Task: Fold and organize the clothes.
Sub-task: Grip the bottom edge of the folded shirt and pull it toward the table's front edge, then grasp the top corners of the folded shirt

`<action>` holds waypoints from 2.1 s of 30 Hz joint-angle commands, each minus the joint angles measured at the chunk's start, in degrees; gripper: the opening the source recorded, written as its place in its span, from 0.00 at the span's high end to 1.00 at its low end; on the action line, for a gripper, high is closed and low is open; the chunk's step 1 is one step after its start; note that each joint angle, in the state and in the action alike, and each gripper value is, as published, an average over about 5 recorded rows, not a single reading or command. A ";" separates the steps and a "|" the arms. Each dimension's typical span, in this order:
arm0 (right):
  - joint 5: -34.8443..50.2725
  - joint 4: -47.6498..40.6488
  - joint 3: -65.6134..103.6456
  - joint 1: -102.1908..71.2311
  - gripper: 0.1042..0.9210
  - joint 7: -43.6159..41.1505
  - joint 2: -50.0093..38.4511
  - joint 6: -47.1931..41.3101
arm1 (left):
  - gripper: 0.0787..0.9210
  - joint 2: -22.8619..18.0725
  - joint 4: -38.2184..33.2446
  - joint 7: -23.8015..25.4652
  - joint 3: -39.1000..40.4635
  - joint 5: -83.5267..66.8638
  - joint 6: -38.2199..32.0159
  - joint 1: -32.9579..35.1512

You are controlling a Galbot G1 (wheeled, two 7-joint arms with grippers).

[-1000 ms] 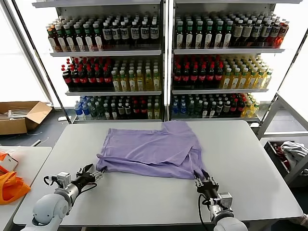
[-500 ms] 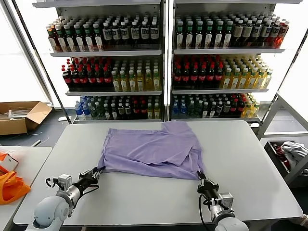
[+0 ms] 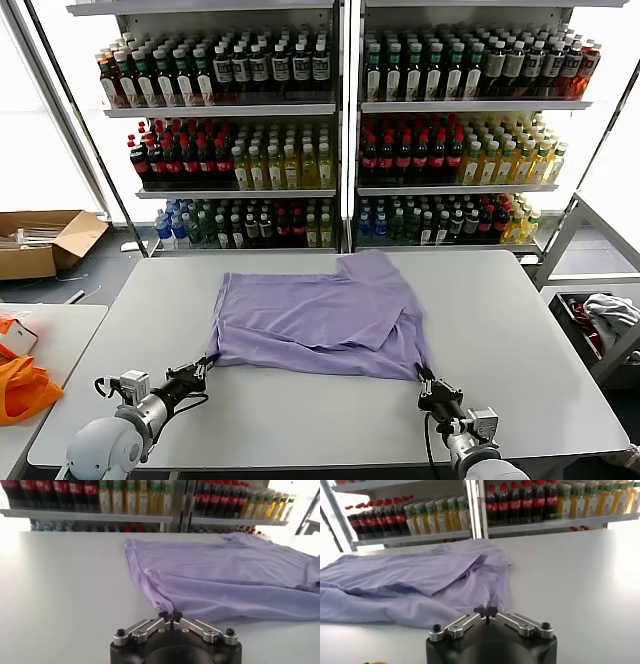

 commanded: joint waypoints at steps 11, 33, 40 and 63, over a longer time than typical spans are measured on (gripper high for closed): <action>2.43 10.55 2.71 -11.80 1.00 0.36 -3.93 -1.97 | 0.99 -2.93 -18.82 0.48 -10.99 -0.25 2.69 20.23; -4.59 15.91 8.23 -22.53 0.90 -5.26 -1.85 0.91 | 0.98 -3.32 -22.35 3.05 -14.63 2.51 5.02 27.44; -3.54 16.12 11.79 -20.15 0.66 -7.86 -2.08 6.46 | 0.79 -0.49 -21.22 2.85 -17.20 2.53 5.02 25.42; -1.73 -32.54 -8.81 44.41 0.12 -26.48 -7.84 -2.14 | 0.12 19.43 8.74 6.05 4.69 -10.63 2.67 -11.25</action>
